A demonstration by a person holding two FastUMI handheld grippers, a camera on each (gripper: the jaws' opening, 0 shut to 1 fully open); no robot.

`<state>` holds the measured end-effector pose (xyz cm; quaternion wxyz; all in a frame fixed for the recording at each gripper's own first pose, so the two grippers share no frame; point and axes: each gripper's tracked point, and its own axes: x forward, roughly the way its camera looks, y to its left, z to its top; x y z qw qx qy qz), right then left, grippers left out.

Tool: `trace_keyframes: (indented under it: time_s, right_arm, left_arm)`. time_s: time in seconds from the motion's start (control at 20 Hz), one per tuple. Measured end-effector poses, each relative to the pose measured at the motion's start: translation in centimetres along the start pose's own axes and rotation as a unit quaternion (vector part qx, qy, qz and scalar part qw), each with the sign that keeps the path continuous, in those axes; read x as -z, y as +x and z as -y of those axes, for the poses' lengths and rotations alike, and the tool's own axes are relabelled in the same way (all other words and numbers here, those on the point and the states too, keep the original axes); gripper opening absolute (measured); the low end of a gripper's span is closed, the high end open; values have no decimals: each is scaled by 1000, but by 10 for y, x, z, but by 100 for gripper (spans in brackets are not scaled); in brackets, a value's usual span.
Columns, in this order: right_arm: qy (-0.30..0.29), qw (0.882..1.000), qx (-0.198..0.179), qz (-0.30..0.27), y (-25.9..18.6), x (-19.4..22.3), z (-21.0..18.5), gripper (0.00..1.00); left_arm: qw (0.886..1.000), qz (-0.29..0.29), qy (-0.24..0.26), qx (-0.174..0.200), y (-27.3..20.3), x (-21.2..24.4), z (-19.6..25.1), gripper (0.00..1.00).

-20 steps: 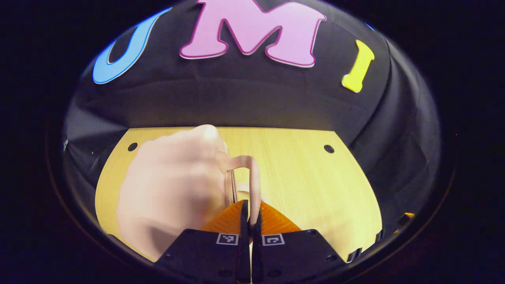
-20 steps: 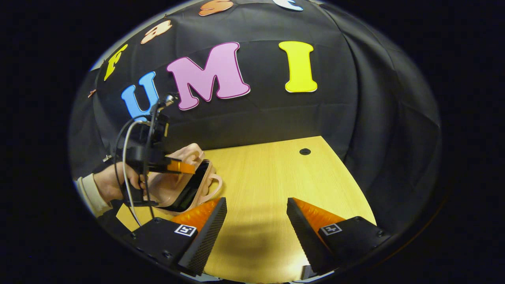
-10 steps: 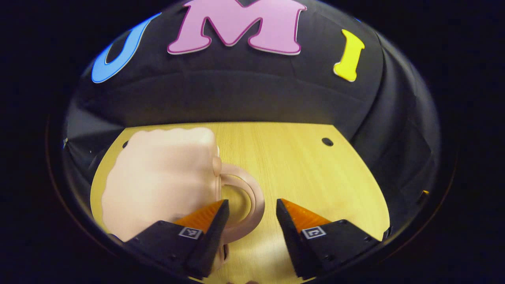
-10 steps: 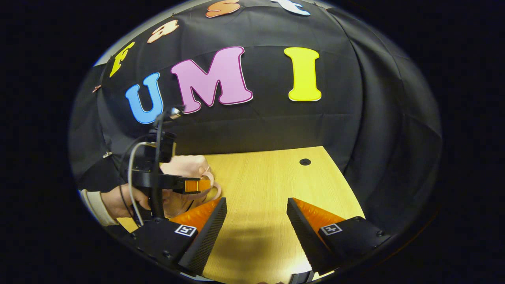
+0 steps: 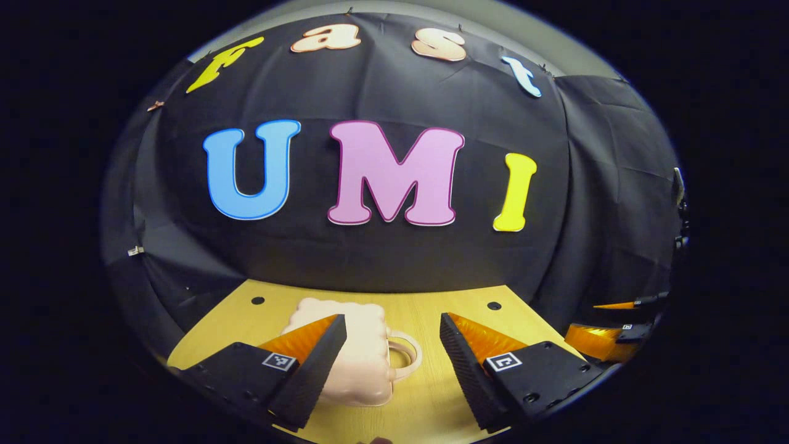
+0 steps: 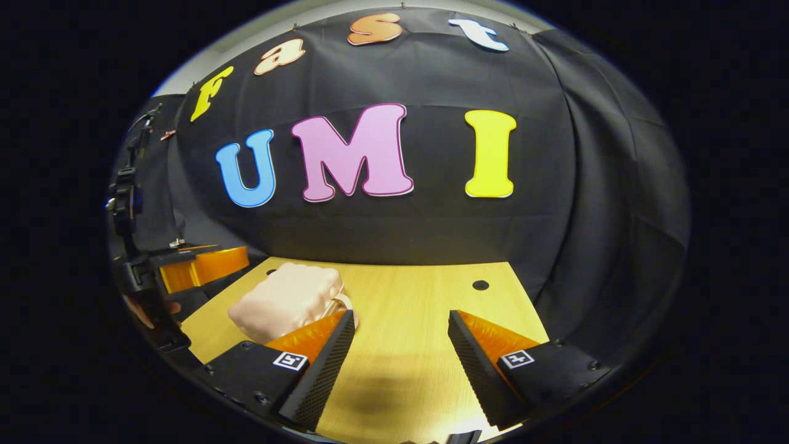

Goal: First open the suitcase, pack the skin care products into it, and then close the suitcase.

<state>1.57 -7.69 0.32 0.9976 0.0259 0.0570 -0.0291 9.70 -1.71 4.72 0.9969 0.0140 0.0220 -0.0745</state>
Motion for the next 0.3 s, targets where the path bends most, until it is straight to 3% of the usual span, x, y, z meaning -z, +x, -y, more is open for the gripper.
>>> trace_keyframes:
  time_s: [0.3]
  right_arm:
    - [8,1000,-5,28,-16,-7,-45,97]
  left_arm:
    - [997,42,-65,8,-55,-13,-13,96]
